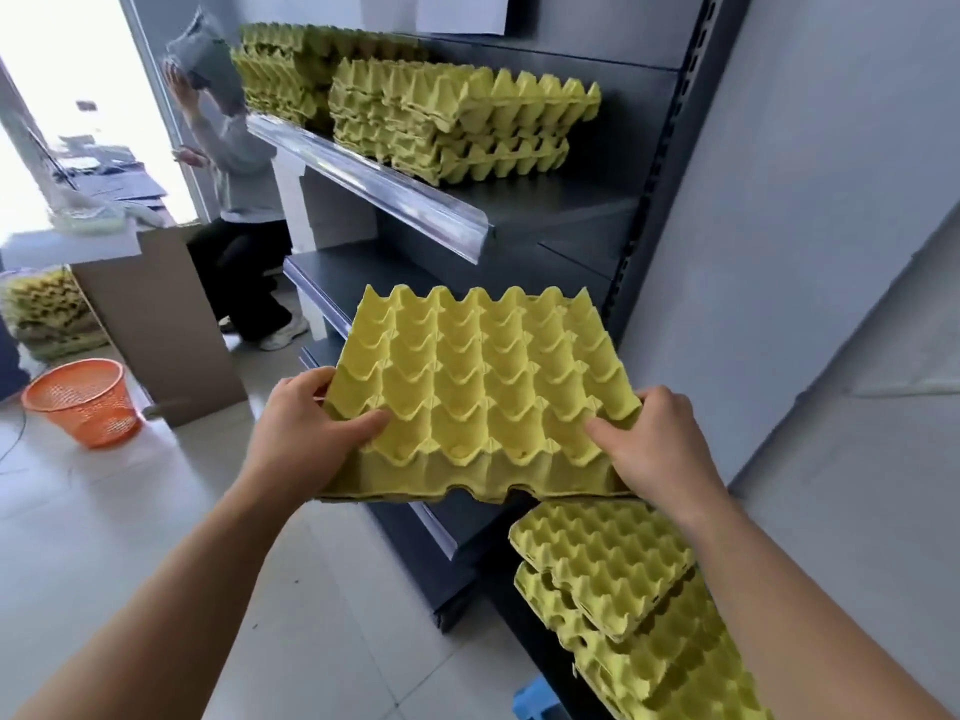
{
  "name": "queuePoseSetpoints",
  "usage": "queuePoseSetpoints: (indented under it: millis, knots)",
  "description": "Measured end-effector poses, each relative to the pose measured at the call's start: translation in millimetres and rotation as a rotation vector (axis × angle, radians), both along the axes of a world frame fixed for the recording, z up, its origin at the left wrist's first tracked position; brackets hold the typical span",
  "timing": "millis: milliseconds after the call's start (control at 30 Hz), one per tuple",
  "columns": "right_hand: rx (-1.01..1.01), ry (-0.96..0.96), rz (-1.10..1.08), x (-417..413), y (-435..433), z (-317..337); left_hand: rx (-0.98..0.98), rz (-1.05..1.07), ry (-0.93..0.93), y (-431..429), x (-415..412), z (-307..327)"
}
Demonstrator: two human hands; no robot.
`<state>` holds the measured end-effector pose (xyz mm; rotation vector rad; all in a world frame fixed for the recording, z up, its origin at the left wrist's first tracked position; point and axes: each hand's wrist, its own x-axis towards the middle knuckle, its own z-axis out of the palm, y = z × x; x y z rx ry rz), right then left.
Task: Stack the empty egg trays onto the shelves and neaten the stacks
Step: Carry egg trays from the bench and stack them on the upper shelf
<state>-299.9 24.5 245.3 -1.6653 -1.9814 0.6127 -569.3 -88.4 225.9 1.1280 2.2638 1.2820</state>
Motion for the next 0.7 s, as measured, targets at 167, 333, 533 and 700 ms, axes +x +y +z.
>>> queuePoseSetpoints:
  millis: [167,333,533,700]
  knots:
    - [-0.022,0.026,0.038,-120.1,-6.9,7.6,0.000,0.021,-0.001,-16.7,-112.7,24.9]
    - [-0.009,0.068,0.122,-234.7,-14.1,32.1,0.038,0.080,0.044,-42.3,-217.5,54.0]
    - [0.082,0.119,0.214,-338.0,-12.8,74.8,0.138,0.207,0.081,-60.3,-307.4,90.4]
    - [0.207,0.128,0.212,-372.1,4.6,119.6,0.198,0.171,0.065,-38.0,-350.9,123.4]
